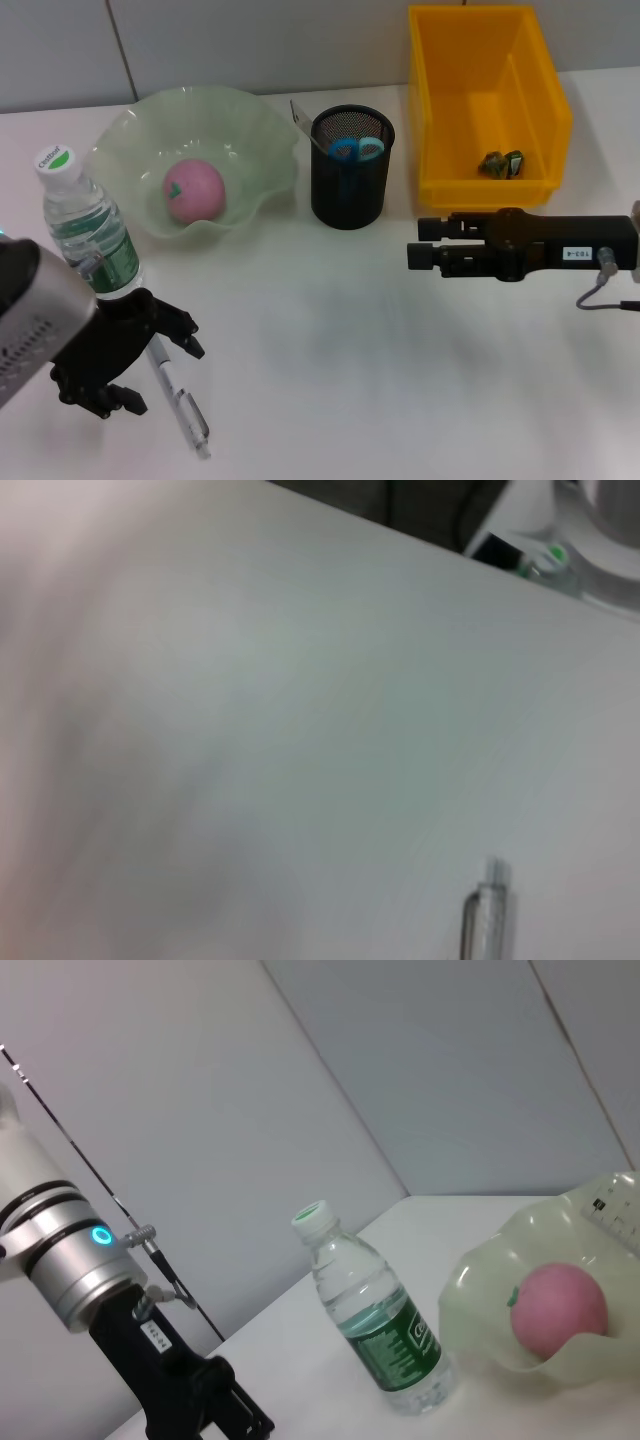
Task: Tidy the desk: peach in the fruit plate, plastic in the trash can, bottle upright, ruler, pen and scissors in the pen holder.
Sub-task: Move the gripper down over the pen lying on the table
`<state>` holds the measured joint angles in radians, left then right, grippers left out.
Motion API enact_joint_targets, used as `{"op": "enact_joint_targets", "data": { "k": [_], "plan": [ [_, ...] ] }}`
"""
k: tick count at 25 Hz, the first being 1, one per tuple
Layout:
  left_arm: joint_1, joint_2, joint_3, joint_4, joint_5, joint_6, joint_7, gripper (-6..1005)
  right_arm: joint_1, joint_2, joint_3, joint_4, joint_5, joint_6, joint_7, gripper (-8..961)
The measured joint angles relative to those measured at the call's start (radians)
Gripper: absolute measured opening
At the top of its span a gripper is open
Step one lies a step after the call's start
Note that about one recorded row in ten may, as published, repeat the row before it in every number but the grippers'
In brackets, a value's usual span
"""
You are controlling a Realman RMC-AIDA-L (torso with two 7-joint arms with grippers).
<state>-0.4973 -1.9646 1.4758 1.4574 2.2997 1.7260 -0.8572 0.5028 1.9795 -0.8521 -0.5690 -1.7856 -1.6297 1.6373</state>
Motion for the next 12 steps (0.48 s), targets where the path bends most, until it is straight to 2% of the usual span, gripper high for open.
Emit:
{"op": "enact_joint_targets", "data": {
  "k": [4, 12],
  "plan": [
    [-0.021, 0.002, 0.022, -0.026, 0.026, -0.016, 0.065, 753, 0.015, 0.005, -0.005, 0.002, -0.001, 0.025, 0.0, 713],
    [-0.054, -0.013, 0.066, -0.049, 0.083, -0.028, 0.115, 752, 0.037, 0.006, -0.001, 0.008, -0.002, 0.033, -0.006, 713]
  ]
}}
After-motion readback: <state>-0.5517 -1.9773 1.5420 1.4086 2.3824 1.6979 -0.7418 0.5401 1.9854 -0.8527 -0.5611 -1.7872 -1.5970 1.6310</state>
